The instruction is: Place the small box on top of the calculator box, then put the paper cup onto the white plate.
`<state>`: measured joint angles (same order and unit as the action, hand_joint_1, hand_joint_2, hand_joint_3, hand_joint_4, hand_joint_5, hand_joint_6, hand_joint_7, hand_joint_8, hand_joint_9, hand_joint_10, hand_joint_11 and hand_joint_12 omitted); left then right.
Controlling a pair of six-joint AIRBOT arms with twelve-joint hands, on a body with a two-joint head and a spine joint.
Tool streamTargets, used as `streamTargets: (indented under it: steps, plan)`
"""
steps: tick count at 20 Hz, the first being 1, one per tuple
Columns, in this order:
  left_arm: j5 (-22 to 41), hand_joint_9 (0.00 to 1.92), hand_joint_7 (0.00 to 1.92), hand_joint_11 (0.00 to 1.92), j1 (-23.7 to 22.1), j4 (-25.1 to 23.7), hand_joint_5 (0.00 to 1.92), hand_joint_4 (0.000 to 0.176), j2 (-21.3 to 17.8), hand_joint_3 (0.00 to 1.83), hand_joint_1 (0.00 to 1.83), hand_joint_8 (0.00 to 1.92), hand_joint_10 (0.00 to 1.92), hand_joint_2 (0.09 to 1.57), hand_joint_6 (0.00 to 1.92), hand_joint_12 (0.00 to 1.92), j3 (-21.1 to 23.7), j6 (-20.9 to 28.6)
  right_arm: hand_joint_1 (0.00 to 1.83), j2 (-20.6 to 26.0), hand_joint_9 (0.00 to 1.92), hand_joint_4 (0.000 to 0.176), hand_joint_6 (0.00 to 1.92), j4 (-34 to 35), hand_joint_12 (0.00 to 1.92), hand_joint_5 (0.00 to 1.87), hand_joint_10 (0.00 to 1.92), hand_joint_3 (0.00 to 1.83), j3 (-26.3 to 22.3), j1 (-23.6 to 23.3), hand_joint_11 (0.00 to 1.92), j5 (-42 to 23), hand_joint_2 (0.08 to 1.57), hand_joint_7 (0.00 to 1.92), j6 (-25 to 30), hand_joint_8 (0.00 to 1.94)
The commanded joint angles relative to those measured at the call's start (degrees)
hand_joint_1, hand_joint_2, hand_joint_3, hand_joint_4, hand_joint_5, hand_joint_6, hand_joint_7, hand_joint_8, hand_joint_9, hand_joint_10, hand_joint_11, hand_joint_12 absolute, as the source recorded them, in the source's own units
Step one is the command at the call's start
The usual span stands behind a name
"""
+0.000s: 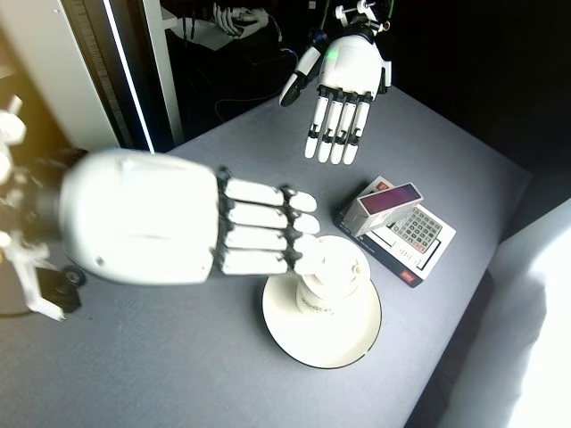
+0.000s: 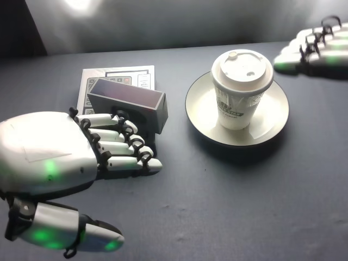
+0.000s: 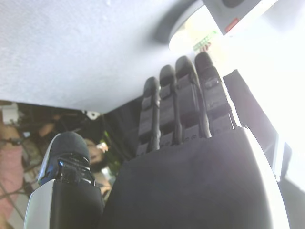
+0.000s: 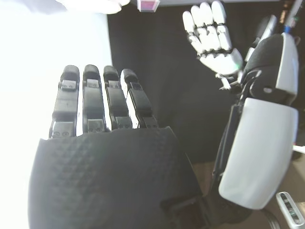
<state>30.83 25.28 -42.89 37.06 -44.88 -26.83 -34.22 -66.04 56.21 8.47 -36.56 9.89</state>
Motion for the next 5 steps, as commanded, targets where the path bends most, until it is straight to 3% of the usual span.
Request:
streamTargets:
  steps: [1,5]
  plan:
    - [5.0,0.24,0.25,0.0,-0.8,1.9,0.22,0.0,-0.2,0.0,0.01,0.0,0.0,1.23,0.0,0.44,-0.3,0.2,0.74,1.3,0.0,0.0,0.0,3.7,0.0,0.0,0.0,0.02,0.0,-0.4,0.0,-4.1,0.8,0.0,0.2,0.0]
    - [5.2,0.26,0.28,0.0,-0.9,1.9,0.25,0.0,-0.2,0.0,0.02,0.0,0.0,1.22,0.0,0.49,-0.6,0.2,0.78,1.4,0.0,0.0,0.0,3.7,0.0,0.0,0.0,0.04,-0.7,0.9,0.0,-3.2,0.83,0.0,-0.2,0.0]
